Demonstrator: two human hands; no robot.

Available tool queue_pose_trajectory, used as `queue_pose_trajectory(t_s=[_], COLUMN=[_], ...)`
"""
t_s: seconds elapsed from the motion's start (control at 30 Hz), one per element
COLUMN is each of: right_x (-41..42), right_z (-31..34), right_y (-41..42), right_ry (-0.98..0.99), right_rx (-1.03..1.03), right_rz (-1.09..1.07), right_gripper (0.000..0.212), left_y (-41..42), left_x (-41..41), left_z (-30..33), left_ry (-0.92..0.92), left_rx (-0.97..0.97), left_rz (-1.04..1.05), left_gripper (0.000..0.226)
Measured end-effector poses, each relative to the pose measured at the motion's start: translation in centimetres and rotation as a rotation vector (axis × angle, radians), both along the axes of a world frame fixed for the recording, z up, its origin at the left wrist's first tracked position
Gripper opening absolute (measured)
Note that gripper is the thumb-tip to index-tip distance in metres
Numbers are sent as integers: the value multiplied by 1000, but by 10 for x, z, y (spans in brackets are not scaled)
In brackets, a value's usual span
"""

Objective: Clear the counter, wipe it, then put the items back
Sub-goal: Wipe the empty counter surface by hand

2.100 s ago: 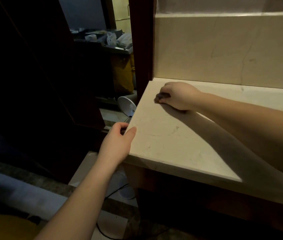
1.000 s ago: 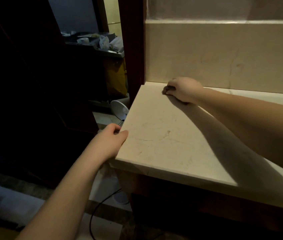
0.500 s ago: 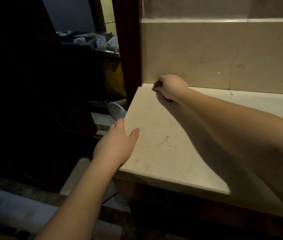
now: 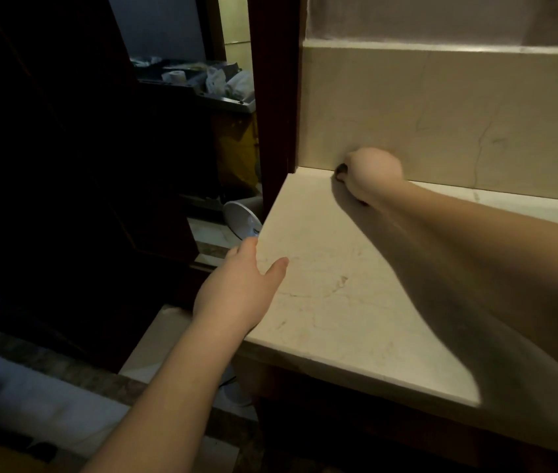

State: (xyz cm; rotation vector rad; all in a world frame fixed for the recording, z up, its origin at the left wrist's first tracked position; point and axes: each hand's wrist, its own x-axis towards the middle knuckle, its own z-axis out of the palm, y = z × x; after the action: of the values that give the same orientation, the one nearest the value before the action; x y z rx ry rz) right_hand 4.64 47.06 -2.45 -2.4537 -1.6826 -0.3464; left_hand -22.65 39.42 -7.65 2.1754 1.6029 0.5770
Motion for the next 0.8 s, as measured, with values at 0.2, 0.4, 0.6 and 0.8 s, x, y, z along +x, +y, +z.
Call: queue_pose_trajectory(t_s=[0.2, 0.4, 0.6, 0.8], right_x=[-23, 30, -8, 20], right_z=[6, 7, 5, -4], right_y=[7, -28, -10, -38], right_ry=[59, -32, -4, -32], right_rx=[-27, -115, -51, -41], right_rz=[45, -64, -42, 143], right_gripper=[27, 32, 17, 25], left_y=[1, 0, 0, 2], left_x=[-1, -2, -1, -2], left_z=[2, 1, 1, -1], left_ry=[9, 27, 49, 48], left_rx=[2, 22, 44, 49], left_rz=[11, 10, 20, 17], left_gripper=[54, 55, 56, 55])
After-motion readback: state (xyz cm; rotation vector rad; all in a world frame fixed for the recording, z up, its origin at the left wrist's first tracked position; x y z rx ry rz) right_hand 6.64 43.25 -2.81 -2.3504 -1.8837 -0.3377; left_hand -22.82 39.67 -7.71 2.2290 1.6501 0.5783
